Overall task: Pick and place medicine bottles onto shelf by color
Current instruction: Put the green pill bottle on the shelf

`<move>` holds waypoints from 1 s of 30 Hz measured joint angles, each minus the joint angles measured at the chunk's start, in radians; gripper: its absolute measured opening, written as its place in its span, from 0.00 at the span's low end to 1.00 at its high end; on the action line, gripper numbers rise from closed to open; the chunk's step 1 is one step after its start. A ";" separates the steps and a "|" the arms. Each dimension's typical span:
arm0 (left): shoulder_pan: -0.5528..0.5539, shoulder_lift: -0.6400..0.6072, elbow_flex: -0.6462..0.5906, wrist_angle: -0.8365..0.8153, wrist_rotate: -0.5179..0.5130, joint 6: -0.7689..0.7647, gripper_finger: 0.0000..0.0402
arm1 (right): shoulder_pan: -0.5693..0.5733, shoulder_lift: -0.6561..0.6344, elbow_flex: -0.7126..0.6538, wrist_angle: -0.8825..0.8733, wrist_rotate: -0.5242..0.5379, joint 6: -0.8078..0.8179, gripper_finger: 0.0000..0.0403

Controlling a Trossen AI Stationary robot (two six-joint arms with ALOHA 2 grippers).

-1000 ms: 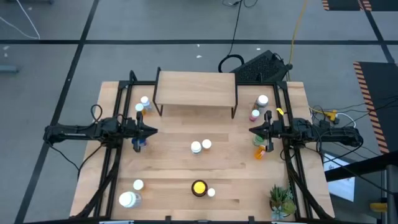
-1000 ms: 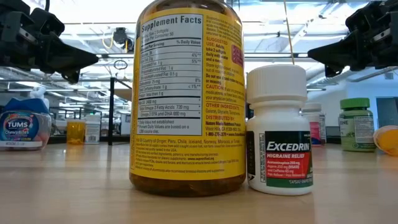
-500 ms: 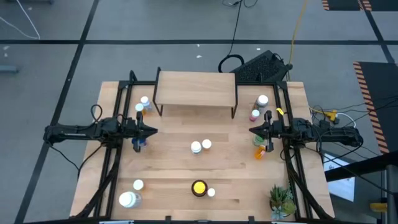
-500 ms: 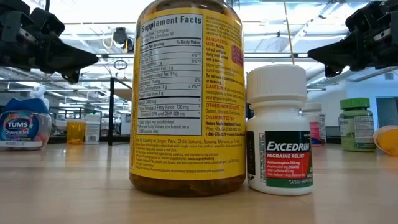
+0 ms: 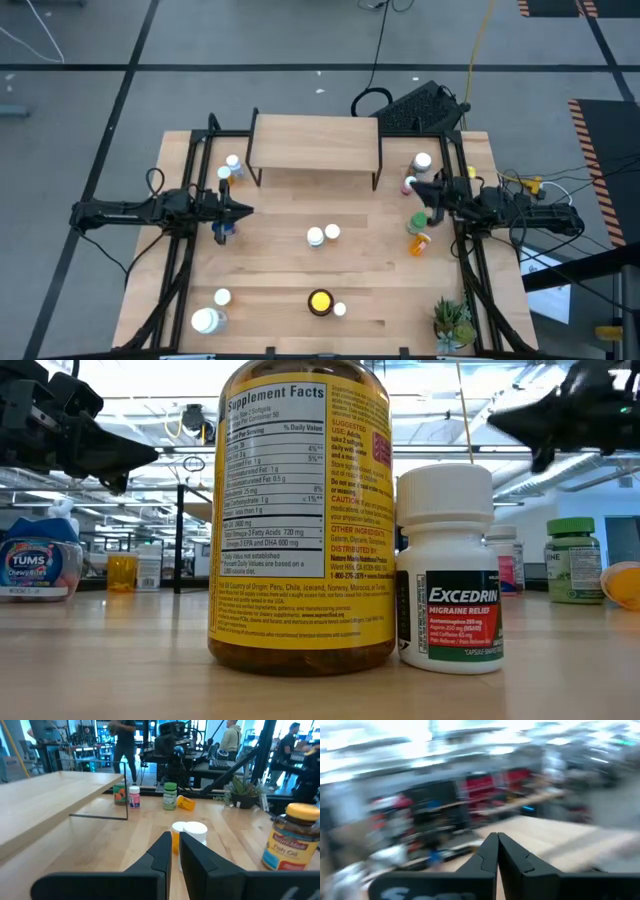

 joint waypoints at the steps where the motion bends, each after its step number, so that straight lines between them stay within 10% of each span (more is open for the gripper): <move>1: 0.000 0.000 0.000 0.000 -0.003 0.018 0.09 | 0.000 0.010 0.000 -0.009 0.042 0.002 0.00; 7: 0.000 0.000 0.000 0.000 -0.004 -0.003 0.09 | -0.028 0.123 0.015 0.038 0.309 -0.055 0.00; 25: 0.000 0.000 0.000 0.247 -0.052 -0.022 0.09 | -0.091 0.497 0.238 0.026 0.230 -0.219 0.00; 30: 0.000 0.000 0.000 0.244 -0.259 0.011 0.09 | -0.124 0.504 0.270 -0.076 0.339 -0.191 0.03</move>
